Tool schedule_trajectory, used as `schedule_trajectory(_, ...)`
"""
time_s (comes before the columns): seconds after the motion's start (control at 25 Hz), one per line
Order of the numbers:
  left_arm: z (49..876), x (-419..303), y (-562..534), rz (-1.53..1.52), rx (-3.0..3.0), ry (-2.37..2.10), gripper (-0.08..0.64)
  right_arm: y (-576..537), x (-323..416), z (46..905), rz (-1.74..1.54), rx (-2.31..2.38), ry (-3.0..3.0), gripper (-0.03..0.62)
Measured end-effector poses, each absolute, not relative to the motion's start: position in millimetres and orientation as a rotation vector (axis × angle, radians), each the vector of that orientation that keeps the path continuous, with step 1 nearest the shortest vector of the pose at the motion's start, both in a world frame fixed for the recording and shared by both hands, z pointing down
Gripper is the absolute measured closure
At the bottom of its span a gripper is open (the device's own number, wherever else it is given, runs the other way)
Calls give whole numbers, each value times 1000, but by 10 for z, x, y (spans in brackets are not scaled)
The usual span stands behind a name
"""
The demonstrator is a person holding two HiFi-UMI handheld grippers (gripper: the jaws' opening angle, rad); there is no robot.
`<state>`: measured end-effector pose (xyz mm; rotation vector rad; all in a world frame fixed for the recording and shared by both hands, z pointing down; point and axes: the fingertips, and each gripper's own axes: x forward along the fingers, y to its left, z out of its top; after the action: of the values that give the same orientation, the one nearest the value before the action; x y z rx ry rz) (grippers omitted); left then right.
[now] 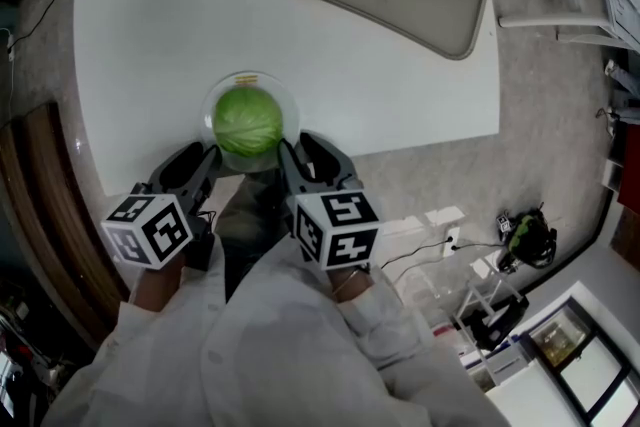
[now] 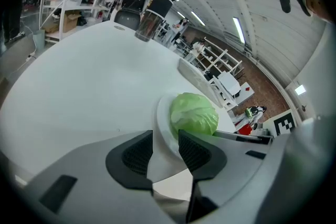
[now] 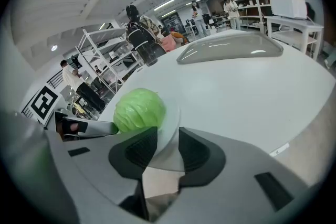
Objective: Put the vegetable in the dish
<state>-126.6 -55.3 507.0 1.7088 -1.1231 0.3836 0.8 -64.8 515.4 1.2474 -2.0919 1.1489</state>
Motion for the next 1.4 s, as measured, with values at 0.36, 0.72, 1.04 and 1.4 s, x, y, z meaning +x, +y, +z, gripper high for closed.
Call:
schedule_trajectory(0.36, 5081, -1260, -553, 355, 1684, -1131, 425, -646, 4, 5157, 1286, 1288, -2083, 480)
schedule_trajectory(0.72, 5083, -1210, -527, 307, 1653, -1097, 425, -603, -32, 5159, 1412, 1300, -2073, 480)
schedule_trajectory(1.04, 5093, -1193, -512, 243, 1600, -1061, 426, -602, -27, 5166, 1393, 1311, -2063, 480)
schedule_trajectory(1.4, 5097, -1194, -522, 212, 1588, -1060, 437, -614, 31, 5180, 1389, 1363, -2041, 503)
